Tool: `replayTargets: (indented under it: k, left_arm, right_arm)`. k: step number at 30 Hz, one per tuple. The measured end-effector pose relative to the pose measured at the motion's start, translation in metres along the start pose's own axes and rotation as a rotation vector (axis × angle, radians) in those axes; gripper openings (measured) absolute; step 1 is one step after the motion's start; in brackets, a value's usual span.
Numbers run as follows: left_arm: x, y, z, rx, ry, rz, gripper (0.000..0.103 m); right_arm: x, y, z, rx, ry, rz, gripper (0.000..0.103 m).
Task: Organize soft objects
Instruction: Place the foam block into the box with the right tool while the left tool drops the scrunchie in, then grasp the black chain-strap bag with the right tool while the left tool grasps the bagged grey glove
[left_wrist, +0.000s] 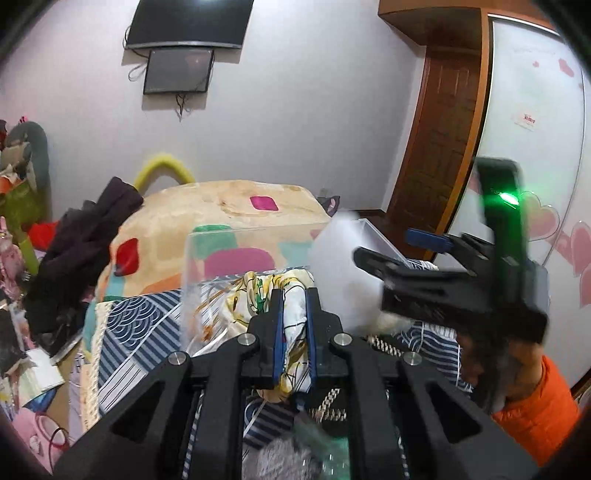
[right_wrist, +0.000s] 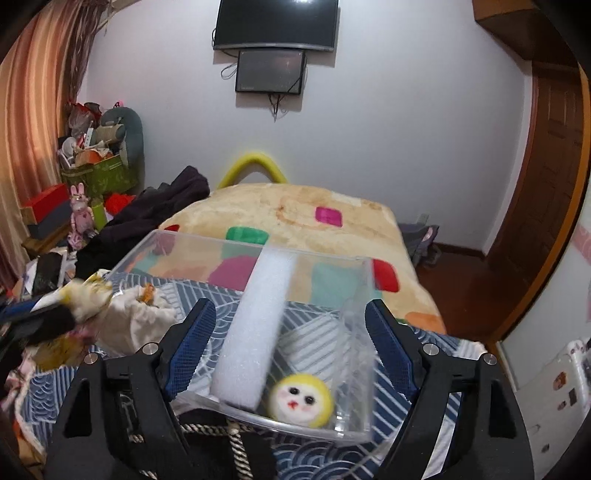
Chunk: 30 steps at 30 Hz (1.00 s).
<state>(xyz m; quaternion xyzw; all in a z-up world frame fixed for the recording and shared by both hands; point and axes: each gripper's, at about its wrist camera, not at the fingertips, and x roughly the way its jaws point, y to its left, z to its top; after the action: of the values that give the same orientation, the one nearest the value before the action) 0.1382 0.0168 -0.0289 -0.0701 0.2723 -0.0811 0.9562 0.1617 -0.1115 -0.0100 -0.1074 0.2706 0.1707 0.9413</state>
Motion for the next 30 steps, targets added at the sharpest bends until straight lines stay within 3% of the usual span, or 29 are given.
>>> replayTargets:
  k: [4, 15, 18, 20, 30]
  left_arm:
    - [0.024, 0.003, 0.007, -0.018, 0.036, -0.012, 0.010]
    - [0.075, -0.007, -0.005, 0.025, 0.153, 0.050, 0.012]
    - [0.078, -0.006, -0.009, 0.026, 0.163, 0.064, 0.030]
    - [0.076, -0.006, -0.009, 0.021, 0.175, 0.048, 0.049]
    - [0.031, -0.008, -0.011, 0.024, 0.133, 0.035, 0.068]
  right_arm:
    - [-0.011, -0.006, -0.007, -0.014, -0.019, -0.010, 0.081]
    - [-0.026, -0.023, -0.027, 0.065, -0.013, 0.087, 0.081]
    - [-0.027, -0.021, -0.032, 0.065, -0.002, 0.106, 0.081]
    - [-0.028, -0.018, -0.035, 0.065, 0.002, 0.114, 0.081]
    - [-0.043, -0.001, -0.039, 0.067, -0.009, 0.162, 0.083]
